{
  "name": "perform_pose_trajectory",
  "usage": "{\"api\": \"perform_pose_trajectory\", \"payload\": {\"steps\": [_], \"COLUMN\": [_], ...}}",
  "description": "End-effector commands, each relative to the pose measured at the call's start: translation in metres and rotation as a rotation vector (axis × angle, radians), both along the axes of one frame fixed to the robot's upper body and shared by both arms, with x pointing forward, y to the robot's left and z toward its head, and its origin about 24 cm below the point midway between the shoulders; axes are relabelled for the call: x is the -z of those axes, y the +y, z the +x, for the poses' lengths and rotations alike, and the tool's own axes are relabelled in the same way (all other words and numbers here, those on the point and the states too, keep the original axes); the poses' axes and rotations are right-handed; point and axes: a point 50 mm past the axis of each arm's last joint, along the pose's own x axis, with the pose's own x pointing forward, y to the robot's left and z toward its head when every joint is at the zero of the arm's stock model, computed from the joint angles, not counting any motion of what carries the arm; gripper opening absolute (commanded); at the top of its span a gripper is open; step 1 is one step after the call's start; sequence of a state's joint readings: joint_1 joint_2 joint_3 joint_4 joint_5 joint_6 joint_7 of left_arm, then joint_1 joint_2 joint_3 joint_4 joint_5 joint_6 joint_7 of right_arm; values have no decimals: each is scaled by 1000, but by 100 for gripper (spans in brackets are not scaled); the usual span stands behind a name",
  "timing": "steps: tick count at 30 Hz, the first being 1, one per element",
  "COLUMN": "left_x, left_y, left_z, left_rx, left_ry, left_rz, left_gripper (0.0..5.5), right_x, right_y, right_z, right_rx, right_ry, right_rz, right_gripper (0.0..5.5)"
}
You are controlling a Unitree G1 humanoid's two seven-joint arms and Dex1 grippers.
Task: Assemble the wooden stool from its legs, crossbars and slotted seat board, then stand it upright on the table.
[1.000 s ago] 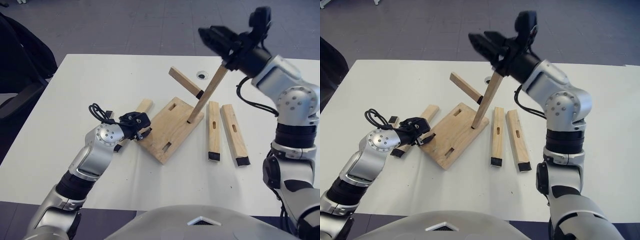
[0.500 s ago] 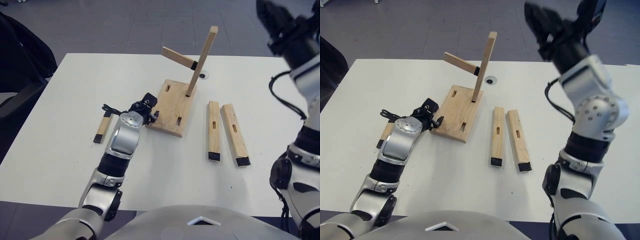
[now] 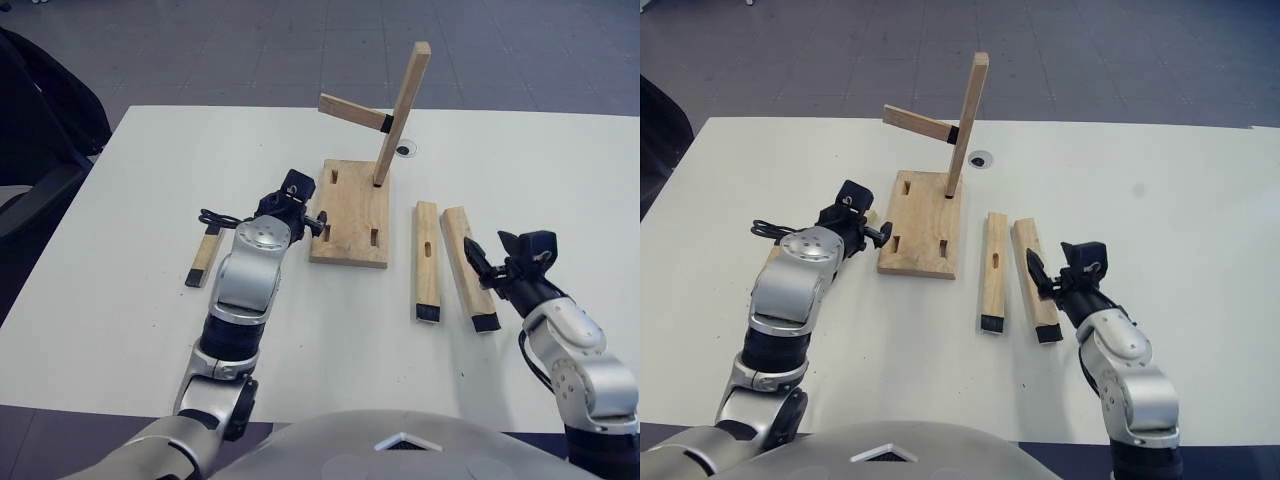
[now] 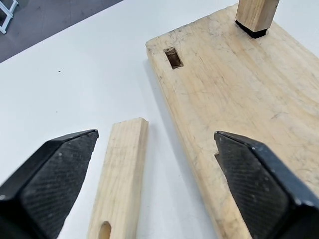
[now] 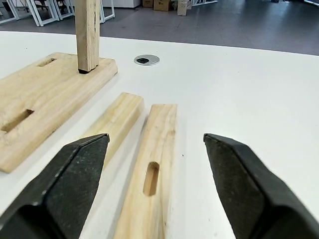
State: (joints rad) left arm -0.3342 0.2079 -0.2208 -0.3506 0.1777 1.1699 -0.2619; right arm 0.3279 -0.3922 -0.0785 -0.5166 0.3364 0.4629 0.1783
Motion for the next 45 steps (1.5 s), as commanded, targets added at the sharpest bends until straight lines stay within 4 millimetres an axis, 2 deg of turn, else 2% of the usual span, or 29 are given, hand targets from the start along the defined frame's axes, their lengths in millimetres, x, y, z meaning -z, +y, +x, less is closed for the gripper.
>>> {"api": "perform_pose_trajectory", "payload": {"steps": [1, 2, 9, 17, 21, 22, 25, 28, 31, 34, 37, 39, 42, 45], "left_x": [-1, -2, 1, 1, -2, -2, -6, -11, -21, -36, -64, -80, -100, -110], "left_y": [10, 14, 22, 21, 21, 22, 22, 20, 13, 9, 6, 5, 5, 7], "left_z": [-7, -7, -8, -6, -4, -3, 1, 4, 3, -4, -13, -17, -24, -26], "left_rx": [-7, -22, -42, -52, -67, -70, -74, -45, 57, 185, 378, 495, 624, 662], "left_ry": [-32, -39, -37, -45, -64, -72, -106, -123, -105, -82, -46, -37, -60, -59], "left_rz": [-4, -2, 5, -2, -9, -12, -60, -215, -528, -807, -1118, -1245, -1427, -1550], "left_gripper": [450, 450, 450, 450, 450, 450, 450, 450, 450, 481, 524, 544, 544, 491], "right_x": [10, 13, 32, 38, 31, 24, -17, -66, -120, -154, -161, -163, -162, -156], "right_y": [0, 0, -3, -6, -9, -10, -4, 2, 14, 34, 51, 56, 65, 68], "right_z": [-21, -24, -43, -45, -32, -22, 20, 56, 78, 90, 95, 96, 98, 94], "right_rx": [-13, -19, 7, 39, 55, 62, 49, 30, -104, -348, -622, -735, -876, -996], "right_ry": [38, 51, 180, 231, 174, 127, -85, -295, -457, -481, -382, -335, -253, -173], "right_rz": [-36, -35, -79, -88, -70, -65, 7, 117, 307, 463, 589, 643, 754, 805], "right_gripper": [417, 433, 433, 295, 224, 211, 209, 209, 209, 209, 209, 209, 209, 209]}}
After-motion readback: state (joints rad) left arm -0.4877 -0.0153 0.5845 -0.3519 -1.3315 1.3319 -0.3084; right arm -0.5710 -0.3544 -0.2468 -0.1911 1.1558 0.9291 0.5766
